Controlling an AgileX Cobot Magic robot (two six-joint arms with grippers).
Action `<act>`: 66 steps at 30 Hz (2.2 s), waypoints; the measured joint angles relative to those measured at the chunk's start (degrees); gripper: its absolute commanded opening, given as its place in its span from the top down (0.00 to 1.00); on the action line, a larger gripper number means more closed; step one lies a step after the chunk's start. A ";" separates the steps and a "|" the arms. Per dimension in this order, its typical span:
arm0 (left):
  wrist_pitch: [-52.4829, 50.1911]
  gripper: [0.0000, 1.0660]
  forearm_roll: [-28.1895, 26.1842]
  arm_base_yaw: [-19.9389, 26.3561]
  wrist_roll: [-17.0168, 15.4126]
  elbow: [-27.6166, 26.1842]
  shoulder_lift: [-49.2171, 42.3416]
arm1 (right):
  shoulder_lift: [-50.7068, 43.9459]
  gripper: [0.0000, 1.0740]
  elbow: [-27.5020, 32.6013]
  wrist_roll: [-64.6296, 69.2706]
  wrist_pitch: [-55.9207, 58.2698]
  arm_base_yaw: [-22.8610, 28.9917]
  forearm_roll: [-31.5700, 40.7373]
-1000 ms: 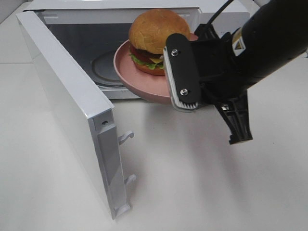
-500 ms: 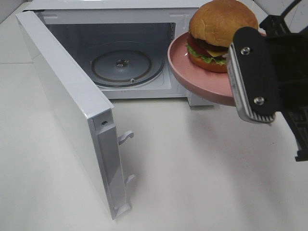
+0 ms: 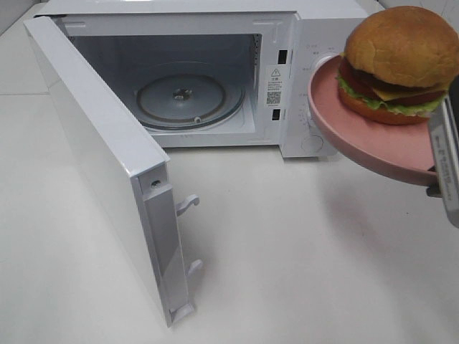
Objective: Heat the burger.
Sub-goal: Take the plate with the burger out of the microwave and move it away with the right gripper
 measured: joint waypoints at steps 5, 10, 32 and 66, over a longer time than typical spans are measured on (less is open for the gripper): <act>0.00 0.06 0.00 0.00 0.00 0.00 0.00 | -4.47 0.99 2.92 2.64 1.15 -0.11 -2.29; 0.00 0.06 0.00 0.00 0.00 0.00 0.00 | -7.91 0.99 5.96 6.13 3.32 -0.11 -5.04; 0.00 0.06 0.00 0.00 0.00 0.00 0.00 | -8.19 0.99 14.50 29.45 0.69 -11.75 -15.53; 0.00 0.06 0.00 0.00 0.00 0.00 0.00 | 24.69 0.98 13.69 83.65 -13.87 -32.09 -39.13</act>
